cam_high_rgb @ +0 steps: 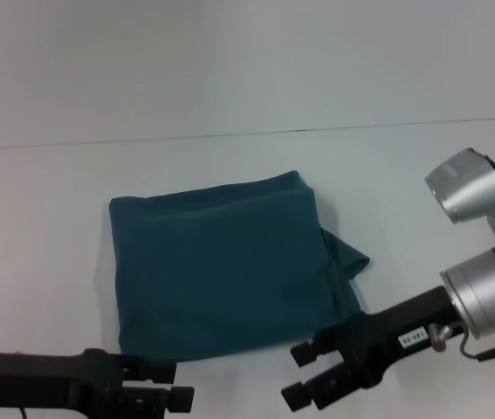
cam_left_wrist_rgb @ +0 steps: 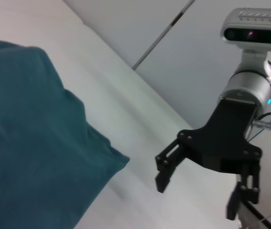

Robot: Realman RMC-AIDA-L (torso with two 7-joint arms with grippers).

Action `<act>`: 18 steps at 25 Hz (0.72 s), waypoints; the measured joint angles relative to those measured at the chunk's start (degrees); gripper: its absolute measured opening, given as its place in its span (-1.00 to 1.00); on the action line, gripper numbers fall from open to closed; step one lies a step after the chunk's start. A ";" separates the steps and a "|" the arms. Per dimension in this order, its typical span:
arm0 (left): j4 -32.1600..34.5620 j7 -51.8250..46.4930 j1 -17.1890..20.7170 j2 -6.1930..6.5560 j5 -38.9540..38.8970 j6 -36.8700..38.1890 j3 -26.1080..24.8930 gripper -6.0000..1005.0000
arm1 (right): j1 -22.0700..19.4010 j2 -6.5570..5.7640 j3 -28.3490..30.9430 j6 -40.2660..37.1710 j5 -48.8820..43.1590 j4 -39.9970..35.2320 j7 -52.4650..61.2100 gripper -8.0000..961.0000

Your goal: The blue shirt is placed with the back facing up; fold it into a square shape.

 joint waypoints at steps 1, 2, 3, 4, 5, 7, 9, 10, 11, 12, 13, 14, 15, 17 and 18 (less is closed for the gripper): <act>-0.21 0.08 0.00 0.03 0.01 -0.48 0.43 0.38 | -0.12 0.02 -0.05 -0.01 -0.04 0.24 -0.19 0.93; -0.47 0.10 -0.02 0.07 0.02 -1.08 0.87 0.38 | -0.28 0.04 -0.11 -0.03 -0.10 0.44 -0.40 0.93; -0.70 0.04 -0.07 0.12 0.02 -1.91 1.26 0.38 | -0.42 0.04 -0.14 -0.04 -0.12 0.52 -0.52 0.93; -0.88 -0.06 -0.14 0.12 0.03 -2.78 1.51 0.38 | -0.60 0.05 -0.17 -0.08 -0.11 0.56 -0.60 0.93; -1.03 -0.21 -0.22 0.08 0.03 -3.60 1.66 0.38 | -0.79 0.05 -0.19 -0.12 -0.10 0.59 -0.66 0.93; -1.37 -0.38 -0.54 -0.14 0.03 -4.71 1.80 0.38 | -1.06 0.00 -0.17 -0.41 -0.05 0.59 -0.70 0.93; -1.78 -0.35 -1.00 -0.50 0.03 -5.41 1.86 0.38 | -1.26 -0.11 -0.14 -0.92 0.01 0.51 -0.77 0.93; -1.79 -0.27 -1.09 -0.61 0.03 -5.61 1.96 0.37 | -1.37 -0.20 -0.13 -1.38 0.01 0.42 -0.87 0.93; -1.71 -0.11 -1.20 -0.85 0.03 -5.91 2.32 0.38 | -1.45 -0.27 -0.15 -1.93 0.01 0.28 -1.06 0.93; -1.47 0.09 -1.26 -1.05 0.03 -6.53 3.14 0.38 | -1.52 -0.42 -0.16 -2.47 0.01 0.20 -1.24 0.93; -1.24 0.21 -1.29 -1.20 0.03 -6.99 3.96 0.38 | -1.59 -0.58 -0.17 -3.06 0.00 0.08 -1.40 0.93; -0.95 0.45 -1.30 -1.34 0.03 -7.38 4.94 0.38 | -1.68 -0.77 -0.16 -3.71 0.00 0.01 -1.53 0.93; -0.65 0.64 -1.30 -1.43 0.03 -7.78 6.01 0.38 | -1.78 -1.03 -0.12 -4.21 -0.04 -0.05 -1.58 0.93; -0.16 0.94 -1.31 -1.63 0.03 -8.17 6.88 0.39 | -1.97 -1.39 -0.02 -4.66 -0.15 -0.11 -1.60 0.93; 0.28 1.02 -1.25 -1.85 0.03 -8.40 7.07 0.40 | -2.12 -1.56 0.02 -4.81 -0.20 -0.11 -1.60 0.93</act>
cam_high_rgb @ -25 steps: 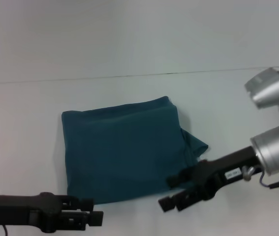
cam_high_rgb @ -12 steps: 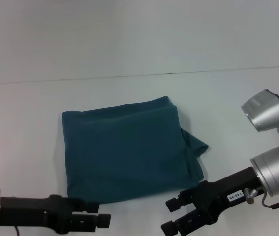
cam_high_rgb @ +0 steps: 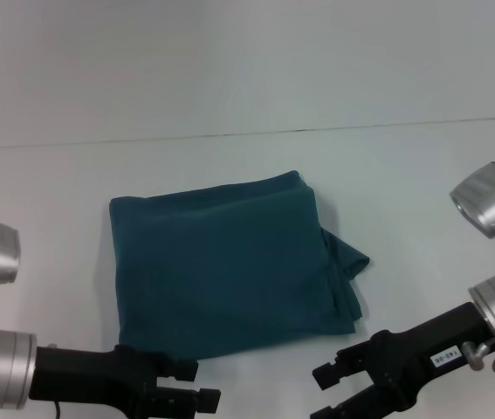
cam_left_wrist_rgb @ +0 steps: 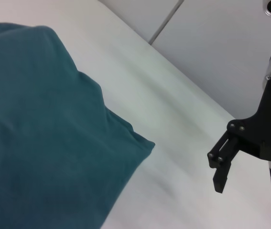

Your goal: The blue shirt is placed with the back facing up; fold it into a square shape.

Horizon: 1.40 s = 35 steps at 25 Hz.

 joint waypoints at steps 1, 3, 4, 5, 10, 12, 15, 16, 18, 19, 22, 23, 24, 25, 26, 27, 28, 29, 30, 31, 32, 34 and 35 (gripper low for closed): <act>0.27 0.03 0.08 -0.13 0.00 -0.14 0.06 0.40 | -0.15 -0.13 0.00 -0.07 -0.03 0.00 0.00 0.93; 0.98 0.10 0.32 -0.52 0.00 -0.62 0.06 0.41 | -0.43 -0.42 -0.08 -0.14 -0.04 -0.02 0.00 0.93; 1.31 0.13 0.46 -0.72 0.00 -0.88 0.06 0.44 | -0.48 -0.53 -0.12 -0.18 -0.05 -0.02 0.01 0.93; 1.49 0.14 0.52 -0.84 0.00 -1.00 0.07 0.48 | -0.54 -0.62 -0.14 -0.21 -0.07 -0.02 0.01 0.93; 1.97 0.50 0.54 -1.02 0.00 -0.90 0.54 0.65 | -0.57 -0.76 0.01 -0.29 -0.17 -0.02 0.13 0.93; 2.23 0.67 0.59 -1.08 0.00 -0.75 0.55 0.72 | -0.56 -0.76 0.03 -0.31 -0.18 -0.02 0.11 0.93; 2.94 1.02 0.97 -1.28 0.00 -0.60 0.57 0.72 | -0.56 -0.75 0.08 -0.33 -0.20 -0.02 0.11 0.93; 3.07 1.08 1.03 -1.34 -0.04 -0.58 0.57 0.72 | -0.56 -0.74 0.11 -0.34 -0.20 -0.02 0.11 0.93; 3.09 1.12 1.05 -1.36 -0.05 -0.56 0.57 0.72 | -0.56 -0.73 0.17 -0.34 -0.20 -0.02 0.11 0.93; 3.10 1.13 1.05 -1.36 -0.05 -0.56 0.57 0.72 | -0.56 -0.73 0.20 -0.34 -0.20 -0.02 0.11 0.93; 3.10 1.09 1.07 -1.37 -0.05 -0.55 0.57 0.72 | -0.56 -0.73 0.20 -0.34 -0.20 -0.02 0.11 0.93; 3.09 1.07 1.07 -1.37 -0.05 -0.53 0.57 0.72 | -0.56 -0.72 0.20 -0.34 -0.20 -0.02 0.12 0.93; 3.09 1.08 1.07 -1.37 -0.05 -0.50 0.57 0.72 | -0.56 -0.73 0.20 -0.34 -0.20 -0.02 0.12 0.93; 3.09 1.11 1.07 -1.37 -0.05 -0.46 0.57 0.72 | -0.56 -0.73 0.20 -0.34 -0.20 -0.02 0.12 0.93; 3.09 1.16 1.07 -1.37 -0.04 -0.41 0.57 0.72 | -0.56 -0.73 0.20 -0.33 -0.20 -0.02 0.13 0.93; 3.08 1.21 1.07 -1.37 -0.04 -0.36 0.57 0.72 | -0.56 -0.73 0.19 -0.33 -0.20 -0.02 0.13 0.93; 3.07 1.23 1.07 -1.37 -0.03 -0.32 0.57 0.72 | -0.56 -0.73 0.19 -0.32 -0.20 -0.02 0.14 0.93; 3.07 1.23 1.07 -1.37 -0.03 -0.28 0.57 0.72 | -0.56 -0.73 0.19 -0.31 -0.20 -0.02 0.16 0.93; 3.06 1.23 1.07 -1.37 -0.03 -0.22 0.57 0.72 | -0.56 -0.73 0.19 -0.30 -0.20 -0.02 0.22 0.93; 3.06 1.23 1.07 -1.37 -0.02 -0.13 0.57 0.72 | -0.56 -0.73 0.19 -0.30 -0.20 -0.02 0.28 0.93; 3.06 1.23 1.07 -1.37 -0.02 -0.05 0.57 0.72 | -0.56 -0.73 0.19 -0.28 -0.19 -0.02 0.32 0.93; 3.07 1.23 1.06 -1.37 0.00 0.03 0.57 0.72 | -0.58 -0.73 0.19 -0.24 -0.13 -0.02 0.35 0.93; 3.07 1.23 1.06 -1.37 0.00 0.06 0.57 0.72 | -0.60 -0.73 0.19 -0.21 -0.09 -0.02 0.35 0.93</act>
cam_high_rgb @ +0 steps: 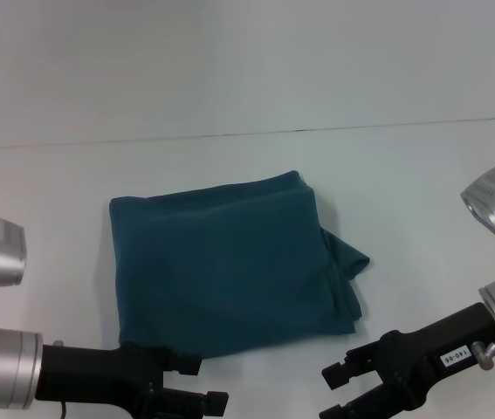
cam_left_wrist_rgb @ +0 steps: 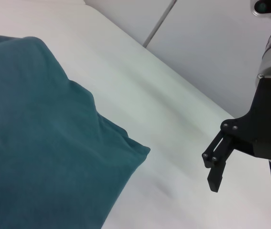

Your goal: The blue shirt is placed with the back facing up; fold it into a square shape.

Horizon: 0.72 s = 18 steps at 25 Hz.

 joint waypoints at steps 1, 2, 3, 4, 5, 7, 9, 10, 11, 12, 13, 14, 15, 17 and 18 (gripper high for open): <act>0.01 0.00 0.00 0.00 0.00 0.05 0.00 0.72 | 0.00 0.00 0.00 0.05 0.04 0.00 0.00 0.93; 0.01 0.00 0.00 0.00 0.00 0.05 0.00 0.72 | -0.01 0.00 0.00 0.08 0.05 0.00 0.01 0.93; 0.00 -0.01 0.00 0.00 0.00 0.08 0.00 0.72 | -0.01 0.00 0.00 0.12 0.06 0.00 0.03 0.93; 0.00 -0.01 0.00 0.00 0.00 0.09 0.00 0.72 | -0.02 0.00 0.00 0.13 0.08 0.00 0.05 0.93; -0.02 -0.04 0.00 0.00 0.00 0.10 0.00 0.72 | -0.03 0.00 0.00 0.15 0.10 0.00 0.07 0.93; -0.05 -0.12 0.00 0.00 0.00 0.11 0.00 0.71 | -0.04 0.00 0.00 0.18 0.16 0.00 0.11 0.93; -0.04 -0.17 0.00 0.00 0.00 0.15 0.00 0.71 | -0.05 0.00 0.00 0.25 0.22 0.00 0.12 0.93; -0.03 -0.20 0.01 0.00 0.00 0.17 0.00 0.71 | -0.05 0.00 0.00 0.27 0.23 0.00 0.12 0.93; -0.02 -0.24 0.03 0.00 0.00 0.18 0.00 0.71 | -0.05 0.00 0.00 0.28 0.23 0.00 0.12 0.93; -0.02 -0.30 0.04 0.00 0.00 0.19 0.00 0.71 | -0.05 0.00 0.00 0.29 0.24 0.00 0.12 0.93; -0.01 -0.33 0.05 0.00 0.00 0.18 0.00 0.71 | -0.05 0.00 0.00 0.30 0.24 0.00 0.14 0.93; -0.01 -0.35 0.05 0.00 0.00 0.18 0.00 0.71 | -0.05 0.00 0.00 0.30 0.24 0.00 0.16 0.93; -0.01 -0.36 0.06 0.00 0.00 0.19 0.00 0.71 | -0.04 0.00 0.00 0.31 0.25 0.00 0.18 0.93; -0.05 -0.36 0.07 0.04 0.00 0.24 0.00 0.71 | -0.02 0.00 0.00 0.31 0.25 0.00 0.23 0.93; -0.08 -0.36 0.08 0.05 0.00 0.26 0.00 0.71 | -0.02 0.00 0.00 0.31 0.25 0.00 0.25 0.93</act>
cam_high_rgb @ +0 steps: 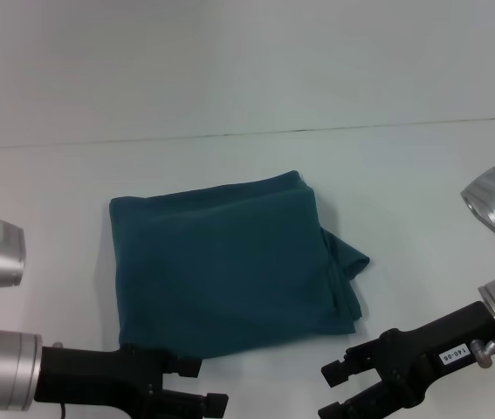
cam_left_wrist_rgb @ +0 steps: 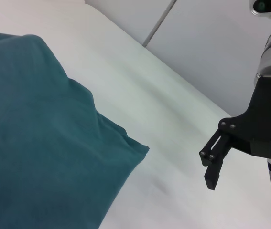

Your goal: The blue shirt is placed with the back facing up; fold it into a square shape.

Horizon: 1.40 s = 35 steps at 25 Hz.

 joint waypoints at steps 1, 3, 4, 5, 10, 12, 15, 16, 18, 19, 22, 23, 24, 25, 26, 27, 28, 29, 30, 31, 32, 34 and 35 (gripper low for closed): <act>-0.03 0.00 0.00 0.01 0.00 0.02 0.00 0.71 | 0.00 0.00 0.00 0.00 0.00 0.00 0.02 0.93; -0.10 0.00 0.01 0.02 0.00 0.03 0.00 0.71 | 0.02 0.00 0.00 0.00 0.00 0.00 0.04 0.93; -0.12 0.00 0.01 0.03 0.00 0.03 0.00 0.71 | 0.02 0.00 0.00 0.00 0.00 0.00 0.04 0.93; -0.15 0.00 0.01 0.03 0.00 0.03 0.00 0.71 | 0.02 0.00 0.00 0.00 0.00 0.00 0.04 0.93; -0.12 0.00 -0.06 -0.16 -0.39 0.58 0.00 0.71 | -0.04 0.00 -0.01 0.00 -0.22 0.00 0.04 0.93; -0.01 0.00 -0.35 -0.42 -0.52 0.76 0.00 0.71 | -0.12 0.00 -0.02 0.25 -0.29 0.00 0.04 0.93; -0.06 0.00 -0.99 -0.84 -0.43 0.77 0.00 0.71 | -0.29 0.27 0.12 1.67 0.28 0.00 -0.39 0.93; -0.15 0.00 -1.14 -0.95 -0.37 0.78 0.00 0.71 | -0.29 0.48 0.20 2.24 0.65 0.00 -0.74 0.93; -0.19 0.00 -1.31 -1.10 -0.30 0.73 -0.01 0.71 | -0.06 1.05 0.24 3.17 1.21 0.00 -1.52 0.93; -0.20 -0.01 -1.33 -1.14 -0.29 0.69 -0.07 0.71 | 0.07 1.28 0.25 3.41 1.30 0.00 -2.14 0.93; -0.24 -0.08 -1.25 -1.05 -0.48 0.55 -0.50 0.71 | 0.20 1.87 0.11 3.61 1.31 0.00 -6.33 0.93; -0.26 -0.11 -1.22 -0.98 -0.57 0.54 -0.58 0.71 | 0.20 1.98 -0.06 3.61 1.25 -0.03 -7.96 0.93; -0.29 -0.15 -1.19 -0.93 -0.60 0.53 -0.66 0.71 | 0.20 2.01 -0.18 3.64 1.18 -0.13 -8.79 0.93; -0.31 -0.21 -1.19 -0.89 -0.61 0.52 -0.70 0.71 | 0.13 1.99 -0.28 3.78 1.08 -0.33 -9.32 0.93; -0.32 -0.25 -1.18 -0.88 -0.62 0.52 -0.70 0.71 | -0.08 1.85 -0.26 3.84 1.02 -0.75 -9.40 0.93; -0.33 -0.28 -1.19 -0.87 -0.62 0.47 -0.70 0.71 | -0.32 1.74 -0.21 3.83 0.99 -1.27 -9.44 0.93; -0.34 -0.31 -1.19 -0.88 -0.62 0.40 -0.71 0.71 | -0.55 1.57 -0.12 3.73 1.01 -1.93 -9.41 0.93; -0.35 -0.33 -1.24 -0.94 -0.63 0.33 -0.71 0.71 | -0.95 1.41 -0.04 3.19 1.04 -2.83 -9.28 0.93; -0.35 -0.34 -1.31 -1.00 -0.63 0.30 -0.71 0.71 | -1.55 1.19 0.05 2.54 1.11 -3.93 -9.10 0.93; -0.34 -0.35 -1.36 -1.04 -0.63 0.28 -0.71 0.71 | -2.07 1.06 0.13 1.95 1.13 -4.77 -8.95 0.93; -0.33 -0.35 -1.44 -1.09 -0.62 0.28 -0.71 0.71 | -2.60 0.95 0.41 1.33 1.23 -5.59 -8.86 0.93; -0.33 -0.35 -1.53 -1.10 -0.62 0.27 -0.71 0.71 | -3.58 0.87 1.50 0.42 1.37 -6.69 -8.84 0.93; -0.34 -0.35 -1.57 -1.10 -0.63 0.27 -0.71 0.71 | -3.91 0.85 2.16 0.03 1.42 -7.06 -8.86 0.93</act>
